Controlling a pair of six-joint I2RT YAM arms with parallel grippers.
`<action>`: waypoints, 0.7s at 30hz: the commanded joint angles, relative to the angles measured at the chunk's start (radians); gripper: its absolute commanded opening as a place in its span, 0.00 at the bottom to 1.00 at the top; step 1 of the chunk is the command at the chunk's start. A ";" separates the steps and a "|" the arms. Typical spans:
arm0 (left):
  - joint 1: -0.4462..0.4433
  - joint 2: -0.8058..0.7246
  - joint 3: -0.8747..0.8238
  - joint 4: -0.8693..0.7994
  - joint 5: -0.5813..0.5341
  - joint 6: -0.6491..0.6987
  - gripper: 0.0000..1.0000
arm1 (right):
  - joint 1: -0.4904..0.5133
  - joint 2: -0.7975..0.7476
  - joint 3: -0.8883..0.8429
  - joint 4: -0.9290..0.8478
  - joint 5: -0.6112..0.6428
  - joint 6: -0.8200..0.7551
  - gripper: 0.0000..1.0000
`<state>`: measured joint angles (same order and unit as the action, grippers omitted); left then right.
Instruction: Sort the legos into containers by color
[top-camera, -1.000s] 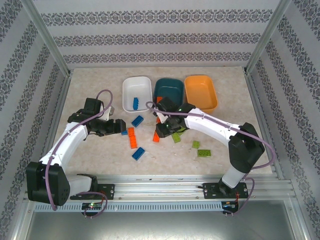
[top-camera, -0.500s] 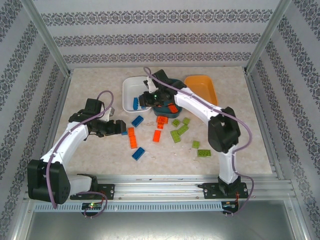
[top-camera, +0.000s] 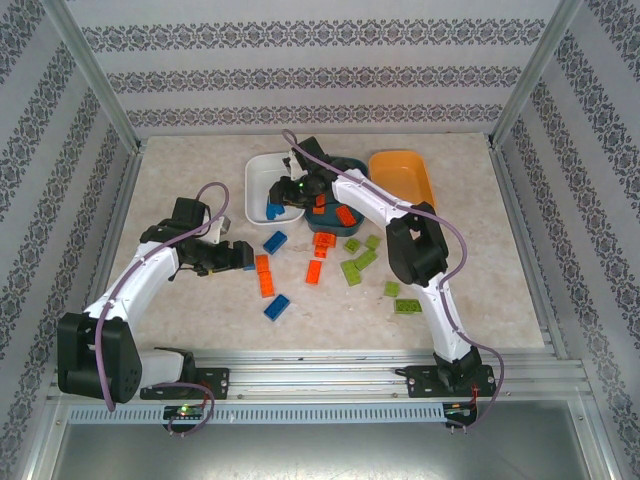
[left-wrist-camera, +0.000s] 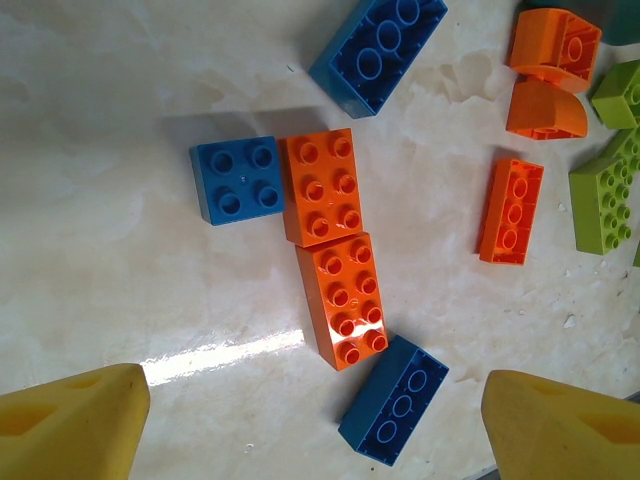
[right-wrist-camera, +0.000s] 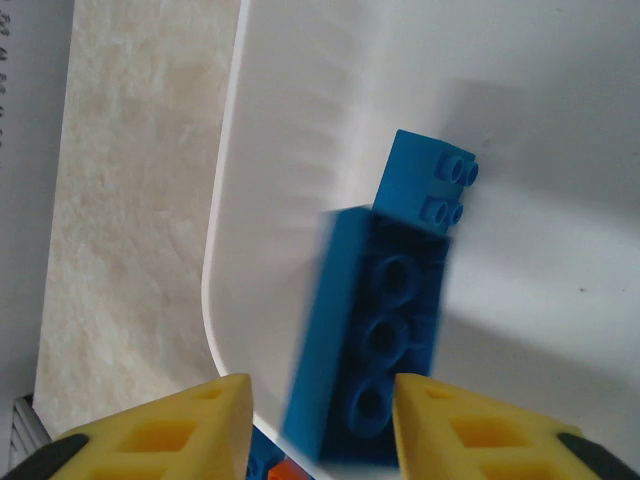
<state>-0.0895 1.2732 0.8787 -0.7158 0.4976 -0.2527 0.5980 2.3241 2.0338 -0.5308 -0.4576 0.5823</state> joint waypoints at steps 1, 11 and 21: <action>0.013 0.007 -0.011 0.019 0.018 0.017 0.87 | -0.002 0.003 0.037 -0.017 0.003 0.007 0.46; 0.013 -0.006 -0.008 0.017 0.000 0.016 0.89 | 0.017 -0.131 -0.058 -0.042 0.077 -0.012 0.48; 0.014 -0.105 -0.004 0.010 -0.136 0.004 0.90 | 0.150 -0.393 -0.441 -0.058 0.249 -0.044 0.56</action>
<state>-0.0891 1.2217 0.8787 -0.7132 0.4427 -0.2535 0.7021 1.9633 1.6638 -0.5663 -0.2737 0.5640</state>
